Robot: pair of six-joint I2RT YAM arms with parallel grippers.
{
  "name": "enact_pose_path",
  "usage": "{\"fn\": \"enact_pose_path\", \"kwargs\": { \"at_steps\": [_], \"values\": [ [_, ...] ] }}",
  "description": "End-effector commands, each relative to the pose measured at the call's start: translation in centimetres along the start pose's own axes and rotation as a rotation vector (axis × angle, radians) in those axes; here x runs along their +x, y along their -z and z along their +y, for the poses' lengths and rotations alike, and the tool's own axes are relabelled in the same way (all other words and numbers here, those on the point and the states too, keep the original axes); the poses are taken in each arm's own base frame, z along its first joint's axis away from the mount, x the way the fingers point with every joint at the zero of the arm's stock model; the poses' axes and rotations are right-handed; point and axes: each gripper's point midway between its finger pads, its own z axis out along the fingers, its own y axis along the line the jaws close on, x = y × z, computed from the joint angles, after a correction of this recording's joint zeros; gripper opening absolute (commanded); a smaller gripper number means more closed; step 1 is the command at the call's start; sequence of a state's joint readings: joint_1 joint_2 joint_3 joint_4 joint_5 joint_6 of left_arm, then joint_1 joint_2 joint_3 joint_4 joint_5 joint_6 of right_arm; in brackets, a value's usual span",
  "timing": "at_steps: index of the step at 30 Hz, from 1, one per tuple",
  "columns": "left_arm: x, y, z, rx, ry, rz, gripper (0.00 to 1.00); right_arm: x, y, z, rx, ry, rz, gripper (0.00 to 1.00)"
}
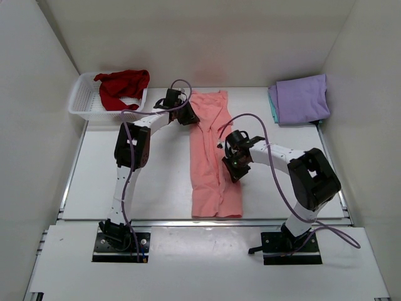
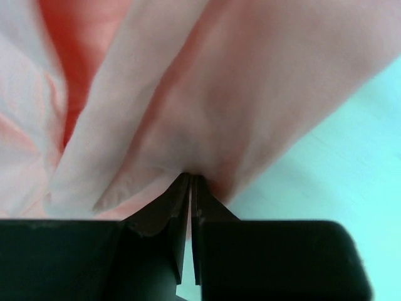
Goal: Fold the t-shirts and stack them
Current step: Rotate the tshirt 90 degrees
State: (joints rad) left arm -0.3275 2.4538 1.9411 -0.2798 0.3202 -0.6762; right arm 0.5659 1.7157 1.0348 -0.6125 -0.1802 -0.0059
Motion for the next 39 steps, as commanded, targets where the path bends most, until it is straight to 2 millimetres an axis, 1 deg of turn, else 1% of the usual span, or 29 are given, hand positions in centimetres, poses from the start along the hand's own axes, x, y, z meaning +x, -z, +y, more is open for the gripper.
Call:
{"fn": "enact_pose_path", "kwargs": {
  "at_steps": [1, 2, 4, 5, 6, 7, 8, 9, 10, 11, 12, 13, 14, 15, 16, 17, 18, 19, 21, 22, 23, 26, 27, 29, 30, 33, 35, 37, 39],
  "values": [
    [-4.0, 4.9, -5.9, 0.130, -0.022, -0.106, 0.35, 0.3, 2.5, -2.5, 0.094, 0.039, 0.013, 0.05],
    [-3.9, 5.4, -6.4, 0.142, -0.032, -0.098, 0.35, -0.1, 2.9, -1.8, 0.069, 0.023, -0.007, 0.05],
    [-4.6, 8.1, -7.5, 0.152, -0.060, -0.107, 0.35, -1.5, 4.9, -1.0, 0.042, -0.019, -0.084, 0.09],
    [-4.1, 9.6, -7.6, 0.147, -0.076, -0.097, 0.35, -1.3, 5.3, -0.5, 0.024, -0.060, -0.091, 0.10],
    [-2.3, 9.9, -6.6, 0.125, -0.075, -0.058, 0.35, -1.9, 6.3, -0.3, 0.030, -0.074, -0.134, 0.14],
    [-2.2, 12.0, -7.4, 0.132, -0.100, -0.073, 0.36, -1.3, 6.4, -0.3, 0.029, -0.126, -0.134, 0.19],
    [-0.1, 13.6, -7.0, 0.129, -0.105, -0.051, 0.36, -0.8, 6.8, 0.3, 0.005, -0.178, -0.141, 0.21],
    [2.7, 13.8, -4.9, 0.092, -0.089, -0.008, 0.36, 0.2, 6.9, 0.5, -0.018, -0.229, -0.140, 0.26],
    [4.9, 15.4, -3.8, 0.072, -0.086, 0.003, 0.36, 0.4, 7.2, 0.8, -0.051, -0.296, -0.156, 0.29],
    [5.5, 17.8, -5.6, 0.106, -0.100, -0.029, 0.37, 1.6, 6.6, 0.8, -0.061, -0.374, -0.132, 0.30],
    [8.6, 17.9, -3.6, 0.071, -0.089, 0.014, 0.37, 2.3, 6.8, 1.2, -0.075, -0.395, -0.140, 0.32],
    [11.1, 19.0, -3.0, 0.059, -0.089, 0.037, 0.38, 2.4, 7.2, 1.4, -0.071, -0.428, -0.167, 0.36],
    [12.9, 20.2, -4.1, 0.076, -0.127, 0.049, 0.40, 3.4, 6.8, 2.0, -0.082, -0.469, -0.146, 0.38],
    [14.8, 20.5, -2.9, 0.035, -0.131, 0.077, 0.43, 4.2, 6.6, 2.2, -0.089, -0.505, -0.143, 0.38],
    [17.1, 21.1, -3.1, 0.044, -0.157, 0.109, 0.44, 5.1, 6.4, 2.5, -0.101, -0.528, -0.133, 0.40],
    [18.4, 21.7, -4.1, 0.069, -0.180, 0.118, 0.44, 5.4, 6.5, 3.0, -0.115, -0.547, -0.138, 0.42],
    [20.8, 22.0, -3.8, 0.078, -0.181, 0.159, 0.45, 6.2, 6.0, 3.5, -0.126, -0.576, -0.118, 0.42],
    [22.4, 22.1, -3.1, 0.075, -0.176, 0.194, 0.45, 6.3, 5.9, 3.9, -0.136, -0.571, -0.122, 0.43],
    [25.0, 22.5, -3.7, 0.109, -0.184, 0.233, 0.48, 7.6, 5.4, 4.4, -0.140, -0.625, -0.100, 0.45],
    [26.0, 22.6, -3.1, 0.099, -0.193, 0.249, 0.49, 7.7, 5.5, 4.7, -0.142, -0.615, -0.108, 0.45],
    [26.7, 22.6, -3.2, 0.091, -0.221, 0.249, 0.52, 8.4, 5.2, 4.9, -0.144, -0.629, -0.095, 0.46],
    [29.8, 22.8, -3.2, 0.106, -0.244, 0.315, 0.52, 9.0, 4.9, 5.4, -0.171, -0.652, -0.084, 0.48],
    [30.3, 22.9, -3.7, 0.119, -0.233, 0.319, 0.53, 9.5, 4.5, 5.4, -0.166, -0.664, -0.070, 0.49],
    [31.4, 22.9, -3.5, 0.115, -0.241, 0.331, 0.53, 9.8, 4.5, 5.7, -0.177, -0.659, -0.071, 0.50],
    [31.9, 23.0, -3.6, 0.113, -0.236, 0.346, 0.53, 10.4, 4.2, 5.7, -0.180, -0.684, -0.050, 0.50],
    [33.1, 23.5, -3.8, 0.116, -0.240, 0.375, 0.54, 10.6, 4.1, 5.9, -0.205, -0.696, -0.068, 0.51],
    [33.8, 24.0, -3.1, 0.094, -0.242, 0.393, 0.55, 10.7, 4.0, 6.1, -0.218, -0.694, -0.071, 0.50],
    [33.8, 24.4, -2.8, 0.095, -0.220, 0.379, 0.55, 11.2, 3.8, 6.4, -0.227, -0.691, -0.057, 0.51],
    [34.0, 24.6, -1.8, 0.074, -0.210, 0.378, 0.55, 11.3, 3.5, 6.4, -0.233, -0.697, -0.053, 0.51]
  ]
}}
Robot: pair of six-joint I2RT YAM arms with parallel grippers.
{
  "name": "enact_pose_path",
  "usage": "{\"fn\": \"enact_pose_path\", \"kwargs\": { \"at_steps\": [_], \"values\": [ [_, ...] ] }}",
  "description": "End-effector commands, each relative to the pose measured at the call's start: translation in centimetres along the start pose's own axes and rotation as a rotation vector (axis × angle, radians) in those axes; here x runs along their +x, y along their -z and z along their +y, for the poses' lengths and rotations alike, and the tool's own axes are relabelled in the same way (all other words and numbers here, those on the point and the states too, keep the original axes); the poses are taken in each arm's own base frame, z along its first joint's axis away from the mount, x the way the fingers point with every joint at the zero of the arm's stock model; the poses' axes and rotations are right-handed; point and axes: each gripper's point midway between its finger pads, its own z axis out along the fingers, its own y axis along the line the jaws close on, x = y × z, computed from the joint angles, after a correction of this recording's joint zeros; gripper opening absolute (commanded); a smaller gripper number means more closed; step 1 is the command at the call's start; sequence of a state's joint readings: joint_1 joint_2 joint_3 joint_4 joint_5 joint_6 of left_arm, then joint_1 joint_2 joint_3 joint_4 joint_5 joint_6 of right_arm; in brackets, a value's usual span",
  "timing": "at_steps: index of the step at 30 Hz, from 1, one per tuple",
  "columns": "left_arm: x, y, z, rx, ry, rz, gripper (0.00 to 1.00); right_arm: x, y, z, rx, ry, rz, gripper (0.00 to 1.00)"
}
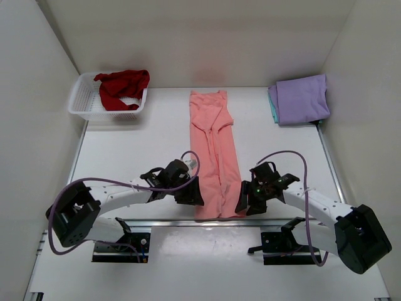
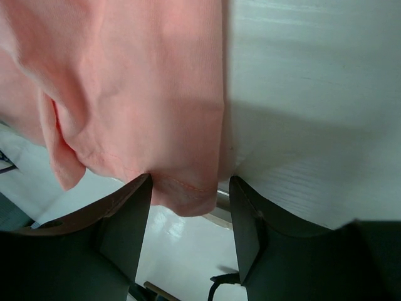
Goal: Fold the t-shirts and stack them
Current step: Rotate the tshirt 90 degrees, then grab the bottom of the folded rectangular tshirt with both arms
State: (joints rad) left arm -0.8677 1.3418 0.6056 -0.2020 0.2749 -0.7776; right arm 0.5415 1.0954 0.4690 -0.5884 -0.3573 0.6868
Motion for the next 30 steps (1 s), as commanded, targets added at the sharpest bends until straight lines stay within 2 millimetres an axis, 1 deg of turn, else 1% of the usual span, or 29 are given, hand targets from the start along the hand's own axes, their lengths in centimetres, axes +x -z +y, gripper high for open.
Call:
{"fn": "enact_pose_path", "kwargs": {
  "at_steps": [1, 2, 3, 4, 5, 6, 8, 9, 11, 12, 13, 14, 15, 16, 17, 18, 19, 20, 21, 22, 23, 24, 25, 26, 28, 29, 30],
  "values": [
    [0.4, 0.8, 0.4, -0.009, 0.022, -0.019, 0.55, -0.4, -0.1, 1.0, -0.058, 0.004, -0.023, 0.50],
    [0.0, 0.8, 0.1, -0.011, 0.012, -0.024, 0.55, -0.5, -0.3, 1.0, -0.057, -0.005, -0.025, 0.51],
    [0.4, 0.9, 0.3, -0.020, 0.004, -0.012, 0.55, -0.3, -0.4, 0.8, -0.054, 0.000, -0.014, 0.50],
    [0.8, 0.8, 0.5, -0.030, 0.000, 0.004, 0.55, -0.4, -0.3, 1.2, -0.062, 0.008, -0.016, 0.50],
    [1.1, 0.8, 0.3, -0.019, 0.003, 0.008, 0.55, -0.5, -0.4, 1.0, -0.057, 0.010, -0.017, 0.50],
    [1.5, 0.5, 0.4, -0.020, 0.016, 0.014, 0.55, -0.5, -0.4, 1.0, -0.050, -0.001, -0.009, 0.50],
    [1.5, 0.0, 0.1, -0.011, 0.020, 0.004, 0.55, -0.7, -0.3, 1.0, -0.050, 0.015, -0.020, 0.49],
    [1.5, 0.0, 0.0, -0.008, 0.019, 0.010, 0.55, -0.5, -0.3, 1.0, -0.052, 0.022, -0.012, 0.49],
    [2.3, -0.7, -0.2, -0.028, -0.005, 0.047, 0.55, -0.5, -0.3, 0.9, -0.054, 0.010, -0.011, 0.48],
    [2.1, -0.9, -0.3, -0.035, -0.013, 0.041, 0.55, -0.6, -0.2, 1.0, -0.053, 0.023, -0.012, 0.47],
    [2.7, -1.1, -0.6, -0.032, -0.021, 0.056, 0.55, -0.4, -0.4, 0.8, -0.050, 0.021, -0.004, 0.47],
    [2.8, -1.5, -0.6, -0.040, -0.020, 0.057, 0.55, -0.7, -0.3, 1.0, -0.048, 0.023, -0.006, 0.46],
    [2.7, -1.7, -0.5, -0.048, -0.021, 0.049, 0.54, -0.3, -0.3, 0.7, -0.041, 0.025, 0.014, 0.41],
    [2.8, -2.0, -0.3, -0.056, -0.014, 0.054, 0.51, -0.5, -0.3, 0.9, -0.046, 0.037, 0.011, 0.35],
    [3.3, -2.2, 0.1, -0.074, -0.023, 0.068, 0.50, -0.3, -0.3, 0.9, -0.045, 0.048, 0.013, 0.31],
    [3.3, -2.2, 0.1, -0.079, -0.023, 0.070, 0.47, -0.3, -0.3, 0.9, -0.041, 0.056, 0.016, 0.28],
    [3.6, -2.4, 0.4, -0.091, -0.023, 0.080, 0.32, -0.3, -0.2, 0.9, -0.042, 0.066, 0.017, 0.18],
    [3.6, -2.4, 0.5, -0.088, -0.016, 0.079, 0.24, -0.1, -0.1, 1.0, -0.046, 0.073, 0.023, 0.10],
    [3.8, -2.4, 0.6, -0.079, -0.009, 0.081, 0.08, 0.4, -0.1, 0.9, -0.051, 0.071, 0.041, 0.06],
    [4.2, -2.4, 0.7, -0.078, 0.001, 0.087, 0.00, 0.6, 0.0, 1.1, -0.062, 0.082, 0.048, 0.00],
    [4.3, -2.1, 0.5, -0.065, 0.011, 0.092, 0.00, 0.9, 0.1, 0.9, -0.058, 0.086, 0.061, 0.00],
    [4.5, -1.9, 0.6, -0.071, 0.010, 0.098, 0.00, 0.9, 0.4, 1.1, -0.064, 0.100, 0.067, 0.00],
    [5.0, -1.6, 0.7, -0.082, 0.013, 0.123, 0.00, 1.5, 0.6, 1.2, -0.067, 0.120, 0.087, 0.00],
    [5.0, -1.4, 0.4, -0.071, 0.005, 0.124, 0.00, 1.6, 0.7, 1.3, -0.071, 0.120, 0.091, 0.00],
    [5.5, -0.7, 0.0, -0.056, 0.014, 0.152, 0.00, 2.5, 1.3, 1.7, -0.088, 0.134, 0.137, 0.00],
    [5.6, -0.2, -0.2, -0.050, 0.021, 0.159, 0.00, 3.0, 1.6, 1.6, -0.084, 0.138, 0.160, 0.00],
    [5.9, 0.2, -0.4, -0.043, 0.034, 0.180, 0.00, 3.3, 1.7, 2.0, -0.096, 0.151, 0.180, 0.00]
  ]
}}
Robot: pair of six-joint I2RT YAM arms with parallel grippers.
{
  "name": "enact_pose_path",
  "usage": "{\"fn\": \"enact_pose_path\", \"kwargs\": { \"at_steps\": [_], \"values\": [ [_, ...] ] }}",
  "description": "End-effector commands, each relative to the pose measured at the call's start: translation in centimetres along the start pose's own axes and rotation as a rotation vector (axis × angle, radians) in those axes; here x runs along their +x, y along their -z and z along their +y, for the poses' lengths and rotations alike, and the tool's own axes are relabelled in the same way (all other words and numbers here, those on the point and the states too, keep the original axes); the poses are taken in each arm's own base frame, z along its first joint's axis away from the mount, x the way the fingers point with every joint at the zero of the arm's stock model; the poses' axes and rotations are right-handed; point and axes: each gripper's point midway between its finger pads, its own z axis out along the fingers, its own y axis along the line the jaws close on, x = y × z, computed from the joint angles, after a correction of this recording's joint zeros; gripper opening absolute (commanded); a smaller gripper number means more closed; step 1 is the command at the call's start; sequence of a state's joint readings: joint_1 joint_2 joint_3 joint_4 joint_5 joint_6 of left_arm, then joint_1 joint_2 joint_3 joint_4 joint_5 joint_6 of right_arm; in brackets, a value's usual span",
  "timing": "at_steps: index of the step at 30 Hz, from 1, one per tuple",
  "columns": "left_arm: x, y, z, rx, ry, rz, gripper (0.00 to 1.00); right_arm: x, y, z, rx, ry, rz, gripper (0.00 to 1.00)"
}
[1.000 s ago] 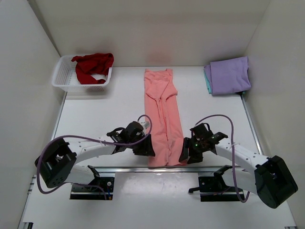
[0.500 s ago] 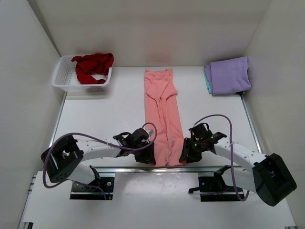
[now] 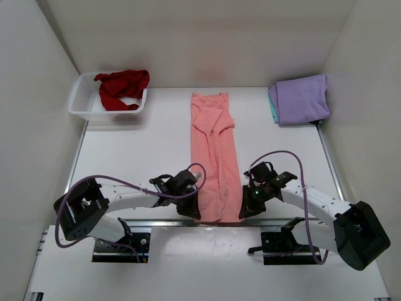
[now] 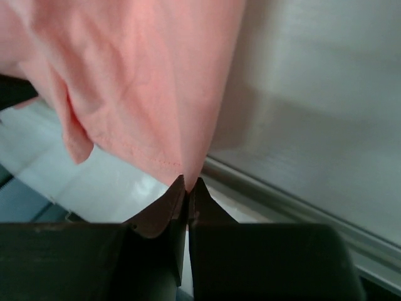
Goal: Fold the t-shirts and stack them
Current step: Grab the bottom of the folded rectangular tshirt with both arms
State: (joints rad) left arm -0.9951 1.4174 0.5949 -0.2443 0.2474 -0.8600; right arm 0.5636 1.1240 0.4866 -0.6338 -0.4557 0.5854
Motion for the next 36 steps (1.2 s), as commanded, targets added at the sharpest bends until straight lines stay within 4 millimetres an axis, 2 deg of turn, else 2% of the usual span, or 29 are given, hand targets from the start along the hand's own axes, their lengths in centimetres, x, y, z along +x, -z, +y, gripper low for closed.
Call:
{"fn": "enact_pose_path", "kwargs": {
  "at_steps": [1, 2, 3, 6, 7, 8, 9, 10, 11, 13, 14, 15, 16, 17, 18, 19, 21, 22, 24, 25, 26, 28, 29, 31, 33, 34, 35, 36],
  "values": [
    [1.4, 1.9, -0.9, 0.042, 0.024, 0.068, 0.00, 1.8, 1.4, 1.6, -0.052, 0.056, 0.095, 0.00],
    [1.1, 2.2, -1.6, 0.060, 0.014, 0.066, 0.00, 2.2, 1.6, 1.5, -0.055, 0.054, 0.129, 0.00],
    [1.4, 2.5, -1.2, 0.043, 0.011, 0.088, 0.00, 2.0, 1.7, 1.5, -0.051, 0.064, 0.136, 0.00],
    [-1.2, 4.1, -2.3, 0.060, 0.028, 0.055, 0.00, 1.0, 2.9, 1.7, -0.049, 0.072, 0.160, 0.00],
    [-2.6, 4.6, -1.9, 0.063, 0.051, 0.027, 0.00, -0.4, 3.4, 1.8, -0.048, 0.080, 0.127, 0.00],
    [-3.4, 4.9, -2.3, 0.080, 0.056, 0.019, 0.00, -1.6, 3.8, 2.2, -0.049, 0.079, 0.118, 0.00],
    [-5.3, 5.4, -2.0, 0.085, 0.089, -0.018, 0.00, -2.4, 3.9, 1.9, -0.045, 0.063, 0.118, 0.00],
    [-7.0, 5.7, -1.2, 0.086, 0.126, -0.053, 0.00, -4.1, 4.2, 2.0, -0.051, 0.064, 0.099, 0.00],
    [-8.2, 5.9, -1.4, 0.098, 0.129, -0.075, 0.00, -5.7, 4.7, 2.6, -0.058, 0.082, 0.064, 0.00],
    [-12.2, 6.6, -0.5, 0.101, 0.156, -0.143, 0.00, -8.3, 4.6, 2.3, -0.049, 0.052, 0.061, 0.01],
    [-13.4, 6.2, 0.4, 0.088, 0.177, -0.144, 0.00, -9.9, 5.2, 2.9, -0.066, 0.067, 0.030, 0.00],
    [-14.8, 6.6, -0.2, 0.112, 0.166, -0.160, 0.00, -11.3, 5.3, 3.4, -0.064, 0.073, 0.021, 0.00],
    [-16.7, 6.5, 0.2, 0.103, 0.170, -0.183, 0.00, -12.2, 4.8, 2.9, -0.053, 0.062, 0.032, 0.00],
    [-17.4, 5.8, 0.5, 0.103, 0.180, -0.169, 0.00, -13.8, 5.1, 3.0, -0.048, 0.063, 0.009, 0.00],
    [-18.9, 5.5, 0.5, 0.113, 0.184, -0.183, 0.00, -15.0, 5.1, 3.2, -0.046, 0.071, 0.003, 0.00],
    [-20.2, 5.9, 0.1, 0.123, 0.177, -0.207, 0.00, -15.6, 4.6, 2.8, -0.034, 0.065, 0.018, 0.00],
    [-21.9, 4.7, 0.7, 0.124, 0.207, -0.203, 0.00, -17.9, 4.8, 2.9, -0.023, 0.067, -0.004, 0.00],
    [-23.1, 5.0, 0.3, 0.136, 0.195, -0.225, 0.01, -19.3, 4.6, 2.9, -0.015, 0.068, -0.013, 0.00],
    [-24.5, 4.2, 1.2, 0.133, 0.228, -0.224, 0.00, -21.2, 4.9, 2.4, 0.002, 0.065, -0.034, 0.00],
    [-25.4, 4.6, 1.2, 0.138, 0.234, -0.240, 0.01, -21.9, 4.8, 2.4, 0.011, 0.065, -0.028, 0.00],
    [-25.8, 4.3, 1.2, 0.143, 0.234, -0.237, 0.02, -22.2, 4.3, 1.8, 0.027, 0.052, -0.011, 0.00],
    [-26.5, 4.1, 1.8, 0.137, 0.248, -0.238, 0.04, -24.4, 5.0, 2.1, 0.030, 0.070, -0.047, 0.00],
    [-26.9, 4.2, 2.1, 0.136, 0.252, -0.241, 0.05, -24.9, 4.6, 1.6, 0.043, 0.064, -0.040, 0.00],
    [-26.8, 3.7, 2.7, 0.124, 0.269, -0.230, 0.08, -26.5, 4.6, 1.5, 0.051, 0.067, -0.055, 0.00],
    [-27.6, 4.0, 3.3, 0.124, 0.290, -0.247, 0.09, -28.0, 4.7, 1.4, 0.043, 0.062, -0.073, 0.00],
    [-27.8, 3.8, 3.5, 0.126, 0.298, -0.245, 0.11, -28.5, 3.9, 1.3, 0.044, 0.055, -0.056, 0.01],
    [-28.2, 4.2, 3.3, 0.133, 0.288, -0.257, 0.13, -29.2, 4.3, 1.6, 0.045, 0.069, -0.074, 0.02],
    [-28.1, 3.7, 3.9, 0.125, 0.310, -0.246, 0.14, -29.3, 3.9, 1.1, 0.057, 0.065, -0.064, 0.02]
  ]
}}
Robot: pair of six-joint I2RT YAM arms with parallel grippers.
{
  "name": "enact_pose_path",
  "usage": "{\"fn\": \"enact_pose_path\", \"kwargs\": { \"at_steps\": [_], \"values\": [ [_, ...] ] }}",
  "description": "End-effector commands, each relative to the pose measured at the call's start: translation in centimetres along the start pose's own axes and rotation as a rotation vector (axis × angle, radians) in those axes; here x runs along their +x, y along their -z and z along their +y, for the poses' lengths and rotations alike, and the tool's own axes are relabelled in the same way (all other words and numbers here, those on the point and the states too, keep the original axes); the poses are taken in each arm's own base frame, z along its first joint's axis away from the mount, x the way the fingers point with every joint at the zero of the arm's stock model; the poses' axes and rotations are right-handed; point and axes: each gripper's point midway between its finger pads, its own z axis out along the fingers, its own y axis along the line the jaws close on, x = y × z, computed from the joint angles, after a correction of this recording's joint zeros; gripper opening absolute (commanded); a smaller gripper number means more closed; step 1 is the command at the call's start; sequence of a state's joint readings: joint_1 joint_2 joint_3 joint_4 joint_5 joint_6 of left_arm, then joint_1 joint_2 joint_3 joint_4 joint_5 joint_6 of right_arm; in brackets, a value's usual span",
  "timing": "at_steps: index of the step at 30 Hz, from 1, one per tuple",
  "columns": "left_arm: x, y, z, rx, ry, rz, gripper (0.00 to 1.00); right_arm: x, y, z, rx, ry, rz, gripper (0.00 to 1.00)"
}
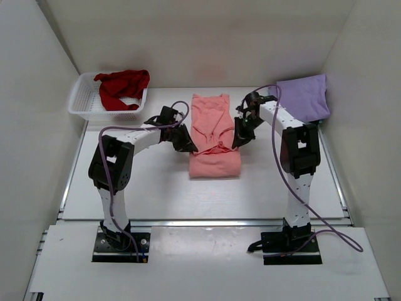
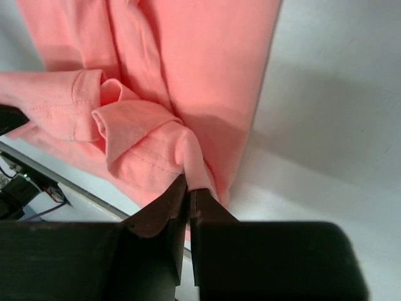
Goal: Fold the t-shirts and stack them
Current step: Grab the bottom of the folded rectangular tshirt with both arms, then fold the folded rectangular tshirt in 1/3 of the way
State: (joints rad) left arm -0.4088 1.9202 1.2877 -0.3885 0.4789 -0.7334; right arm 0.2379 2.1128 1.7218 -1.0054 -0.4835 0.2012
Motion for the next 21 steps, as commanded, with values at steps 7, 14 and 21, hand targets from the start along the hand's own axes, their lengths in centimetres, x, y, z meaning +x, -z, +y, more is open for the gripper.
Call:
{"fn": "enact_pose_path", "kwargs": {
  "at_steps": [7, 14, 21],
  "values": [
    [-5.1, -0.2, -2.6, 0.087, 0.014, -0.082, 0.26, -4.1, 0.8, -0.7, 0.017, -0.029, -0.062, 0.17],
    [-9.6, 0.4, -4.2, 0.242, 0.106, -0.216, 0.37, -7.3, 2.9, -1.0, -0.022, -0.111, -0.225, 0.22],
    [-10.5, 0.7, -3.8, 0.399, 0.334, -0.280, 0.38, -9.0, 4.9, -0.4, -0.149, -0.166, -0.370, 0.24]
  ]
}}
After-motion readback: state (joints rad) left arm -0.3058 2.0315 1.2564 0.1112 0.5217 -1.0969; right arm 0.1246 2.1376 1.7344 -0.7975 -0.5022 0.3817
